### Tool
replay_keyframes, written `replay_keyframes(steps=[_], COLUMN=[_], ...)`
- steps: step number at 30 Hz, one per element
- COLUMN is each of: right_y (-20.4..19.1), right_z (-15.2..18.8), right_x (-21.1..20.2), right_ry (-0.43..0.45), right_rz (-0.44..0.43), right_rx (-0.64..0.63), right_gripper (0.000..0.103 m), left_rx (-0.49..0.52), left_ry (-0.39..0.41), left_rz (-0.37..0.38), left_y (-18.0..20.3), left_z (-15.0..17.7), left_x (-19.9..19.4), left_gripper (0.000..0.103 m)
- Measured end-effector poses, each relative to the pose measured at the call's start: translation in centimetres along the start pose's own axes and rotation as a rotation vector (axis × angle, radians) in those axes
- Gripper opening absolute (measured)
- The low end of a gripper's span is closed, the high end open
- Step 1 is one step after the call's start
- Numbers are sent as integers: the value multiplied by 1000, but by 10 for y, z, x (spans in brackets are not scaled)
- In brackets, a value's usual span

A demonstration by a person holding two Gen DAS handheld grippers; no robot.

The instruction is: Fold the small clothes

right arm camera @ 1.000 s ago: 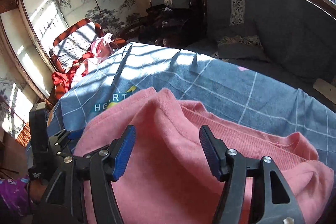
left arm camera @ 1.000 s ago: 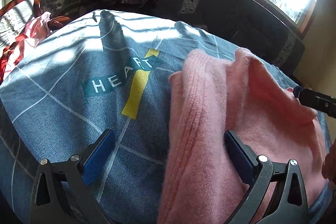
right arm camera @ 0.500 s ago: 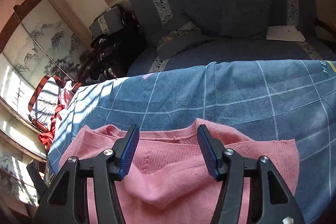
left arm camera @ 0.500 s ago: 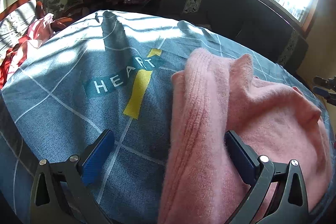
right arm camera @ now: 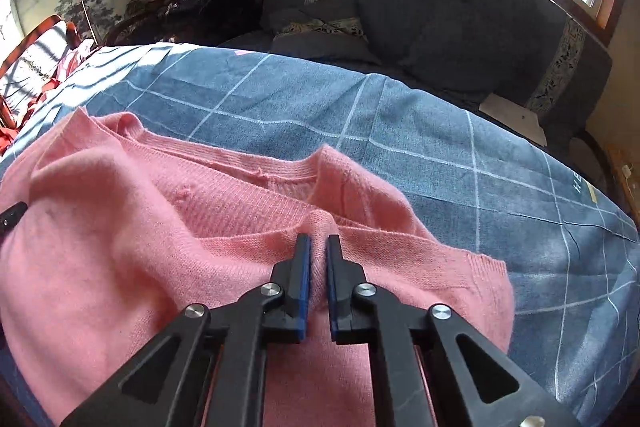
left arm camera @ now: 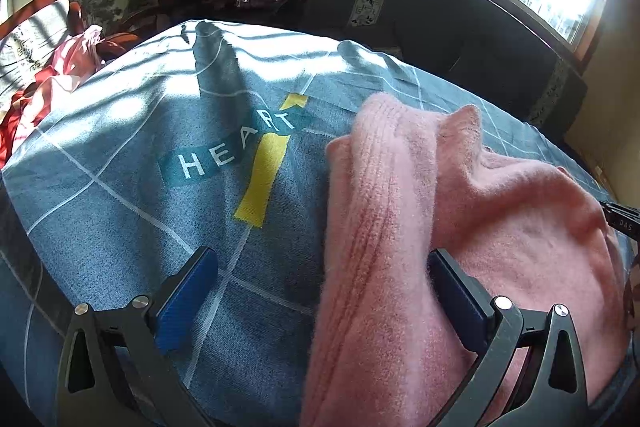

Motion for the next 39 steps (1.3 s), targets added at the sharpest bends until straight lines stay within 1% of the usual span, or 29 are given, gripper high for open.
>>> replay_keyframes(steps=[2,3,4,5,6,7,8,9,10,11,13,14,15,17,18,19,20,21,22,23,25,27,28,30,32,33,35,37,39], right_y=[9,17,24,31,35,39,42,47,55,67,90,97,98,85,72,56,41,29,24,25,33,41,42,38,27,21,10,2,-13], right_z=[-12,-20,-27,-32,-36,-36,-34,-29,-23,-16,1,11,21,36,44,53,64,79,94,103,106,112,118,135,158,169,194,212,224], right_x=[-13,-29,-45,-54,-50,-39,-25,-16,-17,-24,-50,-63,-75,-92,-95,-93,-83,-69,-57,-59,-83,-121,-137,-159,-176,-182,-190,-195,-194], right_ry=[75,159,251,295,275,220,152,119,133,183,296,329,332,298,264,202,118,29,-35,-16,64,207,248,272,283,284,289,299,305], right_rz=[27,34,12,-2,-16,-46,-90,-119,-137,-155,-236,-270,-271,-276,-273,-235,-186,-156,-133,-97,-122,-235,-270,-300,-324,-328,-341,-342,-374], right_rx=[49,96,145,177,189,200,224,258,300,364,526,575,587,519,455,373,286,220,184,175,275,394,420,428,419,418,422,429,435], right_gripper=[5,5,5,6,10,12,12,12,12,12,13,13,14,15,20,27,47,64,64,63,63,64,64,65,65,65,65,65,67], left_rx=[-1,-2,-2,-1,0,-2,-2,-2,-4,-4,-5,-4,-4,-3,-2,0,2,3,4,5,7,-2,-6,11,62,86,94,51,-8], left_ry=[0,1,1,1,1,1,1,1,2,2,2,2,2,1,1,0,-1,-2,-6,-13,-6,38,74,144,164,152,85,18,-28], left_rz=[0,-1,-1,-2,-3,-2,-1,-1,-2,-4,-2,-2,-3,-5,-8,-11,-13,-12,-8,-1,-13,-28,-1,48,72,93,150,223,288], left_y=[1,2,1,1,1,2,2,1,2,2,2,2,2,2,2,2,2,2,2,1,-4,-11,-12,-10,-6,-3,0,1,2], left_z=[-1,-1,-1,-1,-1,-1,-1,-1,-1,-1,-1,-1,-1,-1,-1,-1,-1,-1,-1,-1,-1,2,5,15,33,44,70,94,117], left_x=[1,1,0,1,0,0,0,0,0,-1,-1,-1,0,0,-1,0,0,0,0,-1,-12,-39,-57,-95,-122,-132,-146,-155,-158], left_gripper=[103,103,103,103,103,103,103,103,103,103,103,103,103,103,103,103,103,103,103,103,103,103,103,103,103,103,103,103,103])
Point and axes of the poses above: each gripper's, at about its wrist camera, not at the fingertips, and x roughly the way its jaws point, y to its right, z to its underside, the point moved 6 cm from there along x, roughly the way its jaws point, and after that the axes turned 10 degrees about -z, right-handed, at the moved point
